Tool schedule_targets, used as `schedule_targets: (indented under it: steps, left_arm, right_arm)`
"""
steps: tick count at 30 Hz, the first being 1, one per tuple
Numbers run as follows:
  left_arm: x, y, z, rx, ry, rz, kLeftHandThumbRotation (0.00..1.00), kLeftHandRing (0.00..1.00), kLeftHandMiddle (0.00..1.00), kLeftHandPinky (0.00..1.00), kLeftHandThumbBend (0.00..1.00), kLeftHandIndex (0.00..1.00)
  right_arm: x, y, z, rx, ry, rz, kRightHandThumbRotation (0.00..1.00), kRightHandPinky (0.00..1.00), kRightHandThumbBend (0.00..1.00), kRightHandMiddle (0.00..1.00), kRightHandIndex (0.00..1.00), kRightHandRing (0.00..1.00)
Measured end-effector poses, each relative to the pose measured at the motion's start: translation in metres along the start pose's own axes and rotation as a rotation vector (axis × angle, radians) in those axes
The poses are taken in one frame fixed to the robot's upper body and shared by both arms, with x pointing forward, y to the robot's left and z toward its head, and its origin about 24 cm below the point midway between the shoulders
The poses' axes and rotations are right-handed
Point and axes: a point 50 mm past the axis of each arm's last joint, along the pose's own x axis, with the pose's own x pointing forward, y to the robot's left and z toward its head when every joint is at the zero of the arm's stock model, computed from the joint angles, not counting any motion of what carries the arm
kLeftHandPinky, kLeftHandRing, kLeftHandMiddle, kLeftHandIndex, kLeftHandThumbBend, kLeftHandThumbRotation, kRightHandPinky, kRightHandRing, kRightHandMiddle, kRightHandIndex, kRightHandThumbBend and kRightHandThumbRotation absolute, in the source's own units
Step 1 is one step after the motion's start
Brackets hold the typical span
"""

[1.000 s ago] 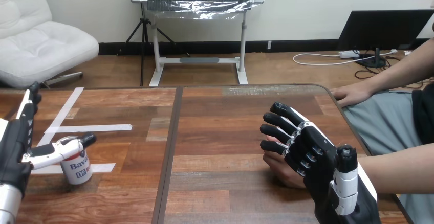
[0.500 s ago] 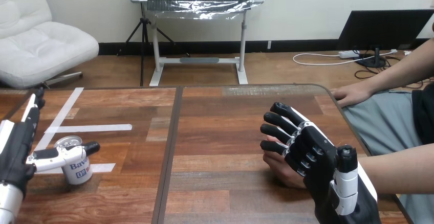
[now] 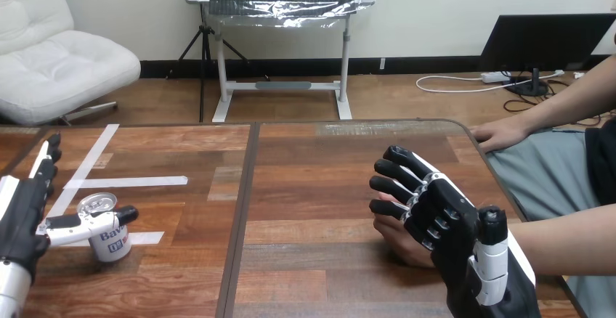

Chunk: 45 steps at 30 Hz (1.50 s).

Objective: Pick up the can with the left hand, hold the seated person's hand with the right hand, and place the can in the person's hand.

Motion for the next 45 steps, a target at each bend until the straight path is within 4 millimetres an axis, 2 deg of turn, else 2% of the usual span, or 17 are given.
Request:
schedule_targets:
  steps: [9,18,34,45]
  left_arm:
    - [0.002,-0.002,-0.002,0.004,0.036,-0.008,0.03,0.99,1.0,0.96,0.87,1.0]
    - [0.006,-0.008,-0.004,0.027,0.054,-0.018,0.05,0.97,1.0,0.92,0.92,1.0]
    - [0.01,-0.011,-0.01,0.02,0.086,-0.028,0.03,0.95,0.99,0.9,0.9,1.0]
    - [0.012,-0.014,-0.012,0.023,0.099,-0.041,0.01,0.92,0.96,0.85,0.86,1.0]
  right_arm:
    - [0.0,0.0,0.0,0.0,0.0,0.0,1.0,0.8,0.95,0.88,0.88,0.86]
    - [0.0,0.0,0.0,0.0,-0.001,0.0,1.0,0.8,0.96,0.87,0.88,0.86]
    - [0.0,0.0,0.0,-0.001,-0.001,0.0,1.0,0.79,0.96,0.87,0.88,0.86]
    - [0.0,0.0,0.0,-0.001,-0.001,0.0,1.0,0.79,0.96,0.87,0.88,0.86]
